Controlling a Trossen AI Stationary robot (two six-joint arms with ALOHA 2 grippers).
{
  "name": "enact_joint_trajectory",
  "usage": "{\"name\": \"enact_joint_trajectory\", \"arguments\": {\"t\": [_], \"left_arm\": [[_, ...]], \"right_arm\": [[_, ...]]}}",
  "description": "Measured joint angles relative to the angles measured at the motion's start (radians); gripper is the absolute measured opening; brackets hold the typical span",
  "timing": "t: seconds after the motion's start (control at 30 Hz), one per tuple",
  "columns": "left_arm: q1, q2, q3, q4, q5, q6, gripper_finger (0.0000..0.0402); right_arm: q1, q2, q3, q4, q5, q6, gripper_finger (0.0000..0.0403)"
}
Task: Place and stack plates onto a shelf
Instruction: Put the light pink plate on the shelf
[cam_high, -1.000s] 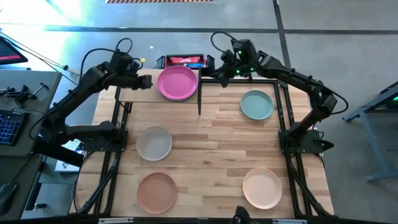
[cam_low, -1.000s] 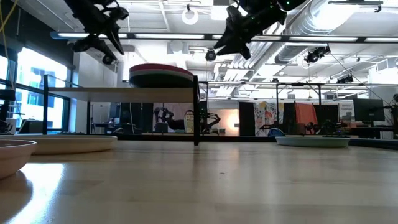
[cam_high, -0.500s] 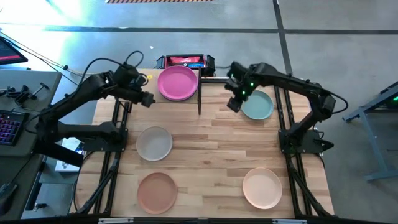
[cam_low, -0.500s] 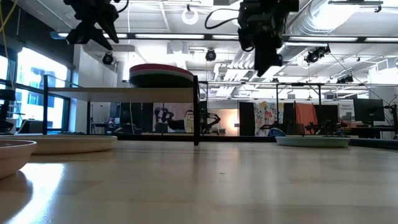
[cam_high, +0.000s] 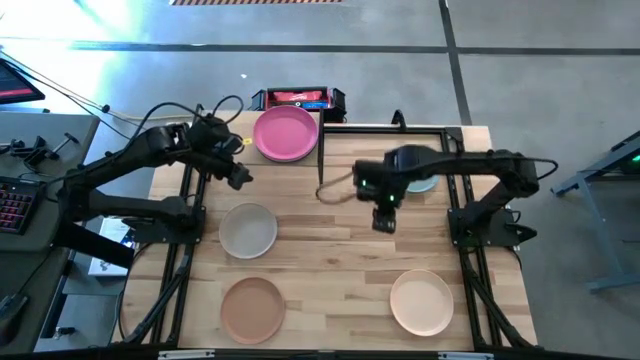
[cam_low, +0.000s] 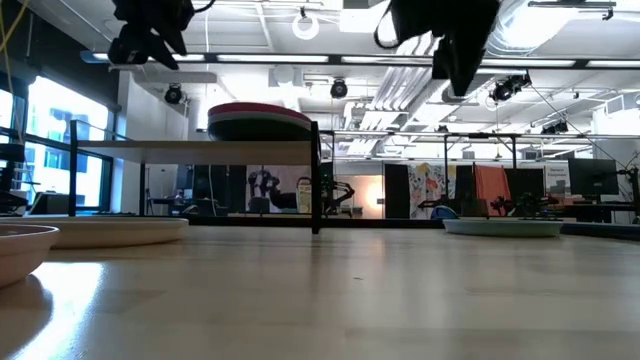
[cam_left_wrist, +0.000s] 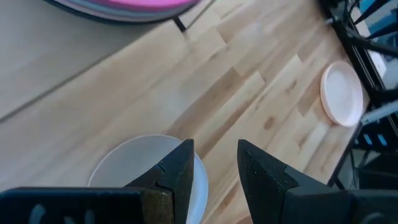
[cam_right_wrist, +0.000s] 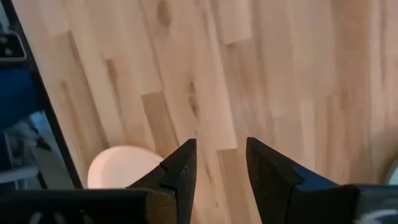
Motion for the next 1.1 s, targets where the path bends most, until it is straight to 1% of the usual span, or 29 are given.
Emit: {"name": "enact_joint_trajectory", "arguments": {"t": [0.13, 0.33, 0.47, 0.57, 0.73, 0.8, 0.93, 1.1], "left_arm": [[-0.044, 0.0, 0.0, -0.001, -0.001, 0.0, 0.0113], [-0.114, 0.0, 0.0, -0.002, -0.001, 0.004, 0.0113], [-0.171, 0.0, 0.0, -0.002, -0.003, -0.001, 0.0113], [-0.22, 0.001, 0.0, -0.001, -0.012, -0.003, 0.0113], [-0.301, 0.0, 0.0, -0.001, -0.104, -0.037, 0.0113], [-0.327, 0.0, 0.0, -0.001, -0.133, -0.047, 0.0113], [-0.366, 0.001, 0.0, -0.001, -0.149, -0.048, 0.0113], [-0.399, 0.001, 0.0, -0.001, -0.172, -0.055, 0.0113]], "right_arm": [[0.092, 0.0, 0.0, 0.0, 0.043, 0.073, 0.0119], [0.21, 0.005, 0.0, 0.0, 0.056, 0.152, 0.0119], [0.291, 0.034, 0.0, 0.004, 0.091, 0.147, 0.0119], [0.345, 0.064, 0.0, 0.005, 0.094, 0.146, 0.0119], [0.43, 0.121, 0.0, 0.023, 0.105, 0.123, 0.0119], [0.461, 0.143, 0.0, 0.034, 0.13, 0.101, 0.0119], [0.51, 0.185, 0.0, 0.048, 0.198, 0.09, 0.0119], [0.55, 0.229, -0.001, 0.058, 0.231, 0.088, 0.0119]]}}
